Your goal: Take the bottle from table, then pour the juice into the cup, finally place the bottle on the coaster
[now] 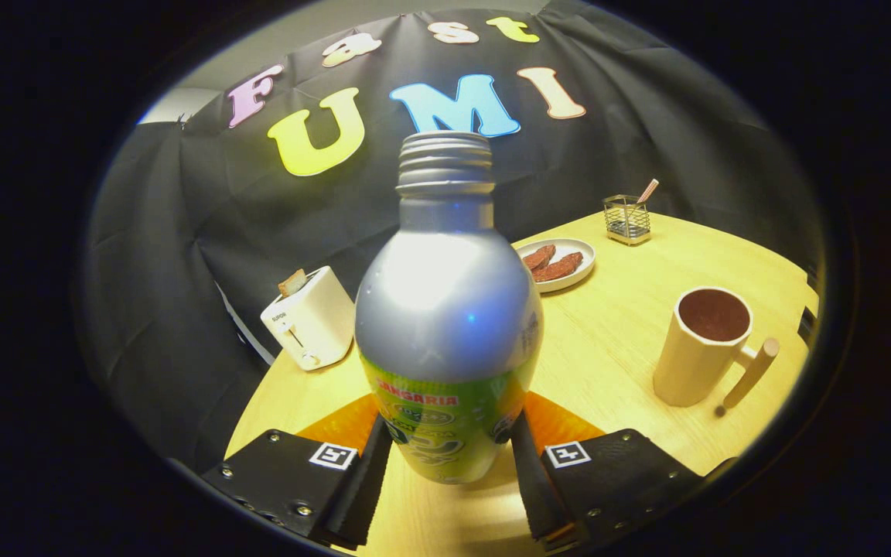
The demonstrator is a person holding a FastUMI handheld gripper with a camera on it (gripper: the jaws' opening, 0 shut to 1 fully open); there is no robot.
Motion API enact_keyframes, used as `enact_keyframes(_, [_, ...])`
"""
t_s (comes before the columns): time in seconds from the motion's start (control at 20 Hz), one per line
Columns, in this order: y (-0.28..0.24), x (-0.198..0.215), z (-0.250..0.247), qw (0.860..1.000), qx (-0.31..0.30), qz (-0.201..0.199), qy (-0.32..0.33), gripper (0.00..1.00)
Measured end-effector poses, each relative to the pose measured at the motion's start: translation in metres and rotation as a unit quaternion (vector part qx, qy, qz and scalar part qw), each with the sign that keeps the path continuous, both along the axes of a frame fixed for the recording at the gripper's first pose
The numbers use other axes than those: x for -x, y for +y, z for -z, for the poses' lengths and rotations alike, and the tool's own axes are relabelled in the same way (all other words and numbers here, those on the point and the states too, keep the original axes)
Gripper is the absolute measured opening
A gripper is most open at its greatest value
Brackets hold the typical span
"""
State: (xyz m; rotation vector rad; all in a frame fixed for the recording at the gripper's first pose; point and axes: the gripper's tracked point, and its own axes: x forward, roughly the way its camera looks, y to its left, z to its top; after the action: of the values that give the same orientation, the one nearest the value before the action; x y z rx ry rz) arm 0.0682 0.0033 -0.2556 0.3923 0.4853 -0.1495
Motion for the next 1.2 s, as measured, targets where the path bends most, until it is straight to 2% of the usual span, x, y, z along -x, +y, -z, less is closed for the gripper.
enact_keyframes(0.15, [-0.009,-0.001,0.000,1.000,-0.004,-0.004,0.007,0.74])
enact_keyframes(0.6, [-0.040,0.000,0.006,0.995,-0.090,0.046,0.020,0.73])
enact_keyframes(0.75, [-0.046,-0.004,-0.002,0.987,-0.148,0.062,-0.004,0.73])
enact_keyframes(1.2, [-0.059,-0.009,-0.002,0.960,-0.258,0.108,-0.025,0.73])
